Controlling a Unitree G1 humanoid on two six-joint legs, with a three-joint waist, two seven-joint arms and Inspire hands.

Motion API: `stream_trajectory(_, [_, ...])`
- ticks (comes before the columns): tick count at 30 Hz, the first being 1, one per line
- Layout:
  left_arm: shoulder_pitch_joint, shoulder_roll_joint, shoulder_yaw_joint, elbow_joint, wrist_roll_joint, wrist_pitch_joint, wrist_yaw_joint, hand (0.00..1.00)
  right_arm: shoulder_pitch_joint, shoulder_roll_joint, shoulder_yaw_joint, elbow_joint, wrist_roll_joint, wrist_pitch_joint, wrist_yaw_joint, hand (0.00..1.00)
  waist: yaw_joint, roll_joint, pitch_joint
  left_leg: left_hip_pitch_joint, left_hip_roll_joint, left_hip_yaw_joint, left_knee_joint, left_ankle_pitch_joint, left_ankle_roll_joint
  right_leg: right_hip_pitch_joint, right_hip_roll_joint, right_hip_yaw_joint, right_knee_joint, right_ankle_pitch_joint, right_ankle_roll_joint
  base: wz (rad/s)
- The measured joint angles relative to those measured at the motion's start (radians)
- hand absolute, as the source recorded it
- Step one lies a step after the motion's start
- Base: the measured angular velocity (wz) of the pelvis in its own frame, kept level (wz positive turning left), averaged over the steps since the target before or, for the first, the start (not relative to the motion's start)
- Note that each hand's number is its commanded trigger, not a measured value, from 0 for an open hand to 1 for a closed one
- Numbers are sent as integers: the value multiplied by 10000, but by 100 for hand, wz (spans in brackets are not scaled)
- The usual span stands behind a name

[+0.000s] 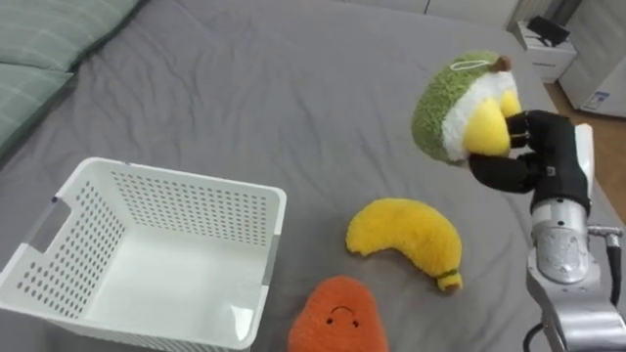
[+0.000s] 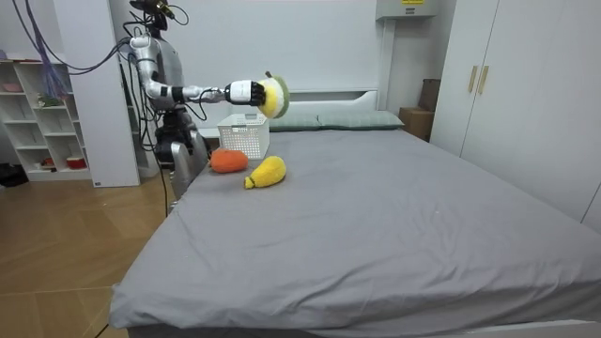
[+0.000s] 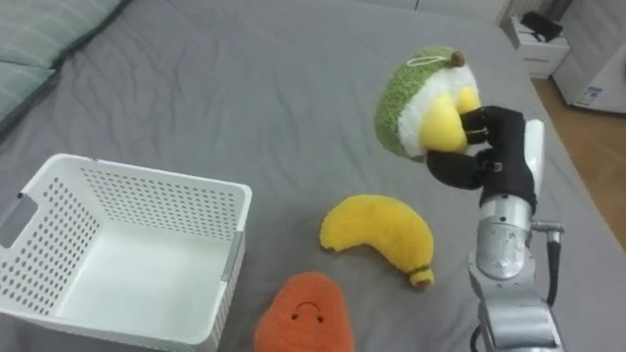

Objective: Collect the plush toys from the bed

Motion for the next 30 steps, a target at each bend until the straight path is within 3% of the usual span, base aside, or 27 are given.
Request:
stream_trajectory(2, [4, -3, -63, 0, -19, -22, 1, 0, -138, 0, 302, -151, -4, 4, 43, 100, 194, 0, 11, -38, -25, -98, 45, -3, 4, 7, -7, -34, -3, 0, 1, 15])
stream_trajectory(8, [-74, -32, -97, -67, -10, -8, 33, 0, -335, 25, 1248, -228, -42, 84, 408, 100, 771, 65, 63, -423, -123, -656, 369, -5, 37, 45, -166, -855, -13, -4, 9, 29])
stream_trajectory(13, [0, -31, -57, -116, -6, 19, 14, 0, -850, 310, 1928, -236, -395, 288, 941, 100, 1467, 99, 54, -533, -157, -834, 378, 25, 52, 23, -223, -1134, -9, -5, 11, 12])
stream_trajectory(16, [-3, -43, -62, -152, -3, 45, -15, 0, -1132, 435, 2123, -236, -394, 289, 1129, 100, 1554, 96, 54, -639, -221, -1049, 497, 37, 70, 70, -283, -1451, -18, -22, 39, 26])
stream_trajectory(25, [-223, -30, 157, -707, -1, 44, -17, 0, -1468, 511, 3475, -203, -752, 324, 1959, 100, 2394, -154, 74, -784, -337, -1367, 662, 48, 117, 125, -339, -1678, -11, -20, 104, 9])
stream_trajectory(27, [-252, -34, 156, -707, -3, 44, -17, 0, -1469, 517, 3617, -162, -850, 353, 2056, 80, 2486, -180, 88, -849, -389, -1492, 680, 55, 126, 118, -346, -1720, -15, -19, 112, 17])
stream_trajectory(28, [-255, -35, 147, -707, -15, 44, -17, 0, -1469, 518, 3680, -127, -923, 375, 2077, 53, 2561, -180, 87, -847, -398, -1494, 680, 56, 129, 116, -342, -1708, -13, -21, 114, 7])
stream_trajectory(29, [-245, -29, 147, -706, -17, 46, -17, 0, -1469, 533, 3783, -62, -1099, 438, 2129, 13, 2634, -183, 87, -850, -412, -1507, 680, 61, 139, 116, -344, -1719, -7, -25, 122, 0])
stream_trajectory(30, [-221, -17, 145, -703, -18, 52, -5, 0, -1472, 566, 3893, 23, -1223, 467, 2152, 1, 2669, -201, 92, -857, -432, -1537, 679, 69, 149, 116, -349, -1745, -7, -26, 123, 6])
